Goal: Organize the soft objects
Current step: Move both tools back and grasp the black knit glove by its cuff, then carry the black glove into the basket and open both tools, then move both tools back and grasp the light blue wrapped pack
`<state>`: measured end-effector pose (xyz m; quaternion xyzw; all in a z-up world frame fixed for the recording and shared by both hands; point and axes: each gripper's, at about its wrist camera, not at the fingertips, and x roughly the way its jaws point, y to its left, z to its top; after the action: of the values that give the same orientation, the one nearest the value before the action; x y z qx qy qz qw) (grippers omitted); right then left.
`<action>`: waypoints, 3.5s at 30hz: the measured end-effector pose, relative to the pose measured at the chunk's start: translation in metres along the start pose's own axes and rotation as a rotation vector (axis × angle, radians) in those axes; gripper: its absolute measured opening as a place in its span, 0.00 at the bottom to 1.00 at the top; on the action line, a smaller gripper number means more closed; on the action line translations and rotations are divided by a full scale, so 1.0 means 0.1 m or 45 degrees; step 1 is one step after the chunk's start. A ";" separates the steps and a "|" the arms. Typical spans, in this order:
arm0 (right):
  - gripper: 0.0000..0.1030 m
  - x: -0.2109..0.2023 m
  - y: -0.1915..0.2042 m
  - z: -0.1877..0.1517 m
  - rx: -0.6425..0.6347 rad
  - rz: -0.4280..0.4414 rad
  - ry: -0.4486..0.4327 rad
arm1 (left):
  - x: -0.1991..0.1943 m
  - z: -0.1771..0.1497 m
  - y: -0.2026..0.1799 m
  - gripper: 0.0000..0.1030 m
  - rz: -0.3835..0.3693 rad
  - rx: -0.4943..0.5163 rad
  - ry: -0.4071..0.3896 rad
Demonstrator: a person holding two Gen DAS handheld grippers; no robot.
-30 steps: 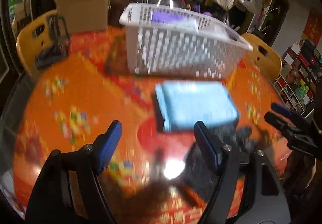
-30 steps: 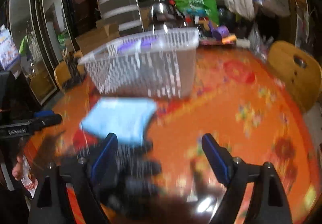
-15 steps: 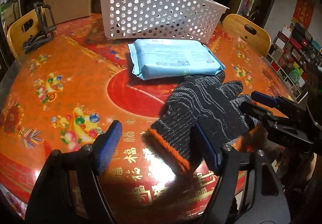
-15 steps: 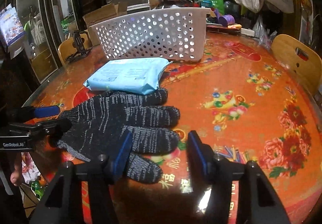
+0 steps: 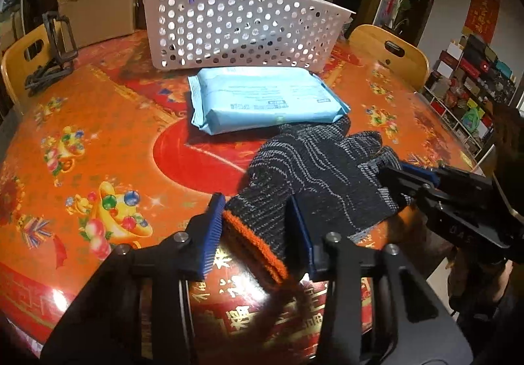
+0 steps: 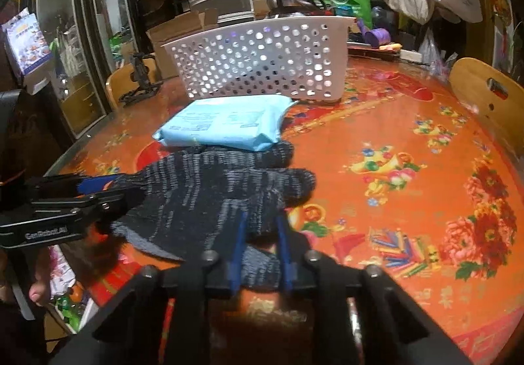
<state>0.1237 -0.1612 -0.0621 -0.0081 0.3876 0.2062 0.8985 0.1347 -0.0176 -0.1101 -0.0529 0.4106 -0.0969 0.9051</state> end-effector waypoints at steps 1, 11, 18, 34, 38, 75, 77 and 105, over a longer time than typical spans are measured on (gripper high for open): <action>0.11 0.00 0.01 0.00 -0.005 -0.005 -0.001 | 0.00 0.00 -0.02 0.31 -0.005 0.004 -0.003; 0.10 -0.32 0.07 -0.01 0.019 0.035 -0.094 | -0.20 -0.03 -0.03 0.20 -0.078 0.024 -0.078; 0.10 -0.57 0.11 0.07 0.026 0.082 -0.155 | -0.49 -0.05 -0.09 0.20 -0.111 0.055 -0.158; 0.10 -0.91 0.15 0.76 -0.031 0.102 -0.309 | -1.06 0.51 -0.03 0.19 -0.146 0.051 -0.348; 0.10 -0.96 0.14 1.16 -0.064 0.111 -0.351 | -1.13 0.88 -0.01 0.19 -0.148 0.071 -0.392; 0.69 0.86 -0.71 2.63 0.039 -0.095 -0.047 | 0.75 3.07 0.74 0.78 0.162 -0.084 -0.188; 0.70 0.84 -0.70 2.63 0.041 -0.092 -0.045 | 0.75 3.04 0.74 0.78 0.171 -0.085 -0.171; 0.78 0.72 -0.35 0.96 0.105 0.098 0.181 | 0.55 1.09 0.57 0.78 0.004 -0.084 0.137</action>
<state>0.2475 -0.1508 -0.0506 0.0292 0.4585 0.2235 0.8597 0.2593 0.0276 -0.0889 -0.0767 0.4618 -0.0847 0.8796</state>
